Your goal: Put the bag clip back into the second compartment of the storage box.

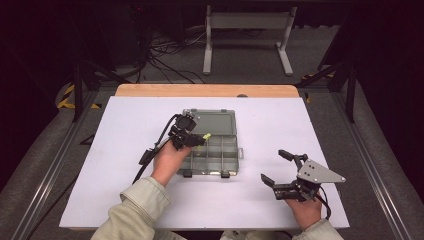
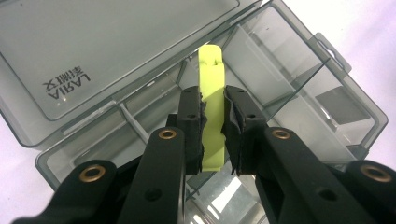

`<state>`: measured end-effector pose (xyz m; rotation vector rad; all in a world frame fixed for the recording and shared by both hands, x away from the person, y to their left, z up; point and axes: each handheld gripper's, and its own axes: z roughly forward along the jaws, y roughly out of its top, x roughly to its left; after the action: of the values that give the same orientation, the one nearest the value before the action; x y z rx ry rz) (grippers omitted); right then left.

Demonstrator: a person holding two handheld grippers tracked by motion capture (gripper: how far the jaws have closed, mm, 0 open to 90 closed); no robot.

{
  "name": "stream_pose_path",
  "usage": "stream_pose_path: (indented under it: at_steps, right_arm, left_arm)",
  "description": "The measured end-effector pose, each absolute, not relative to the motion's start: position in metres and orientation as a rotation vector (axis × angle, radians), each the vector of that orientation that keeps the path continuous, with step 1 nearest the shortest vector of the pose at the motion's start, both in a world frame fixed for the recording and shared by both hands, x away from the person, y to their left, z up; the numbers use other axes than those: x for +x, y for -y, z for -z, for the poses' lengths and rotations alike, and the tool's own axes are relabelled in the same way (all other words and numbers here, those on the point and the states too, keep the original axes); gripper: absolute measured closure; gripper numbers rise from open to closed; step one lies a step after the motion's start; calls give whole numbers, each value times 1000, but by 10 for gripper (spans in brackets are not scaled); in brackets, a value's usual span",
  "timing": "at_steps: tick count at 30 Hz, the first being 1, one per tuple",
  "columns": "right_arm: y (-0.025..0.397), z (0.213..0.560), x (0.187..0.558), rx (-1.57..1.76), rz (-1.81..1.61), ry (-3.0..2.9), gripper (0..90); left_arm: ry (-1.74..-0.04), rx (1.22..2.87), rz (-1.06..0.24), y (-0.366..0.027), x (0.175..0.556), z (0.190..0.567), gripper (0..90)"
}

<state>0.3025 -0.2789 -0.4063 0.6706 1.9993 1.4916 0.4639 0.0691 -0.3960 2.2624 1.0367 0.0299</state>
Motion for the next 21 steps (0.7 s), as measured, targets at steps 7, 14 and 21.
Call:
stream_pose_path:
  at_steps: [7, 14, 21]
  right_arm:
    - [279, 406, 303, 668, -1492, -2000, 78]
    - [279, 406, 302, 669, -1492, -2000, 78]
    - [279, 406, 302, 669, -1492, -2000, 78]
  left_arm:
    - [-1055, 2270, -26, -70, 464, 397, 770]
    - [-1058, 2281, -31, -71, 464, 397, 769]
    - [-1065, 2289, -23, -71, 465, 399, 769]
